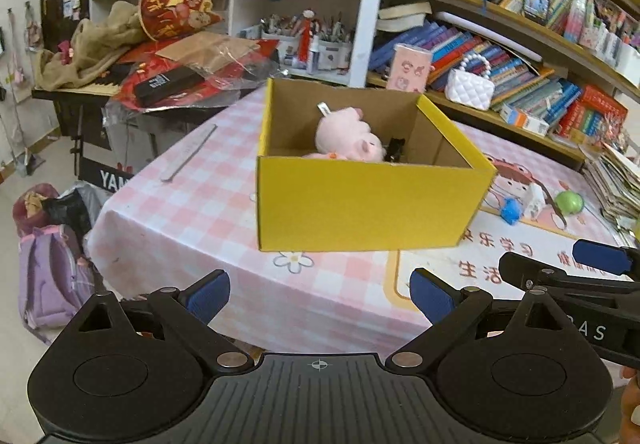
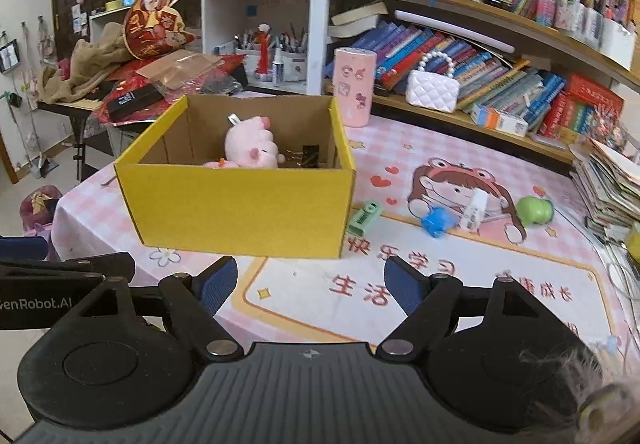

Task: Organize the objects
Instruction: 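Move both tools back toward the remaining toys on the mat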

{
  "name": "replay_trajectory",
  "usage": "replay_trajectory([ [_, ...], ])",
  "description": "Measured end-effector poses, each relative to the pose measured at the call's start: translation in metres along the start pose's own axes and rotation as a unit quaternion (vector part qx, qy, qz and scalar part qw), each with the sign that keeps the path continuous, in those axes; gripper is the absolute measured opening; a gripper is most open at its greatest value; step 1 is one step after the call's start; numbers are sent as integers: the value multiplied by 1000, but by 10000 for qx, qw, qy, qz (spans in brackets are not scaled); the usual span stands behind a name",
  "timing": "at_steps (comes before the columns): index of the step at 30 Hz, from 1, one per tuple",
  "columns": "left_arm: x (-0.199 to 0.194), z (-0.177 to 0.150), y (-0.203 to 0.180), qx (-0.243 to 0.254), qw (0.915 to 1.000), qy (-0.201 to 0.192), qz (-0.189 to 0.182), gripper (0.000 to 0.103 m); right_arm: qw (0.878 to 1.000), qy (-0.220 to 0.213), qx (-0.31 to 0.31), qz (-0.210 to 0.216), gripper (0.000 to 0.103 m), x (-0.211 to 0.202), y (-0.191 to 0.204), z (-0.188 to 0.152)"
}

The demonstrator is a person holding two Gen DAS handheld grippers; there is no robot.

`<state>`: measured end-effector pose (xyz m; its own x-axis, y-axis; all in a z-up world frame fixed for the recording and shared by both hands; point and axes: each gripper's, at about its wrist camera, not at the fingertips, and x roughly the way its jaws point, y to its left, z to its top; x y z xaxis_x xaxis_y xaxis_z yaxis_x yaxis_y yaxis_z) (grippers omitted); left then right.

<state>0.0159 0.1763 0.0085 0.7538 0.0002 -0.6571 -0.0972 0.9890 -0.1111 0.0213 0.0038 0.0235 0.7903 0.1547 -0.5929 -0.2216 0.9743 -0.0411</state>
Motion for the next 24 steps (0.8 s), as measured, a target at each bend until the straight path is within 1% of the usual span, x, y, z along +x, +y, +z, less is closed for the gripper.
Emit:
replay_trajectory([
  [7,7,-7,-20,302,9987,272,-294,98,9986,203,313,-370,80,-8,-17,-16],
  [13,14,-9,-46,642,9953,419,-594,98,9946,318,680,-718,80,-14,-39,-27],
  [17,19,-8,-60,829,9926,475,-753,98,9915,374,870,-894,80,-13,-52,-28],
  [24,39,3,-79,906,9898,573,-934,98,9887,433,929,-1096,82,-3,-73,-23],
])
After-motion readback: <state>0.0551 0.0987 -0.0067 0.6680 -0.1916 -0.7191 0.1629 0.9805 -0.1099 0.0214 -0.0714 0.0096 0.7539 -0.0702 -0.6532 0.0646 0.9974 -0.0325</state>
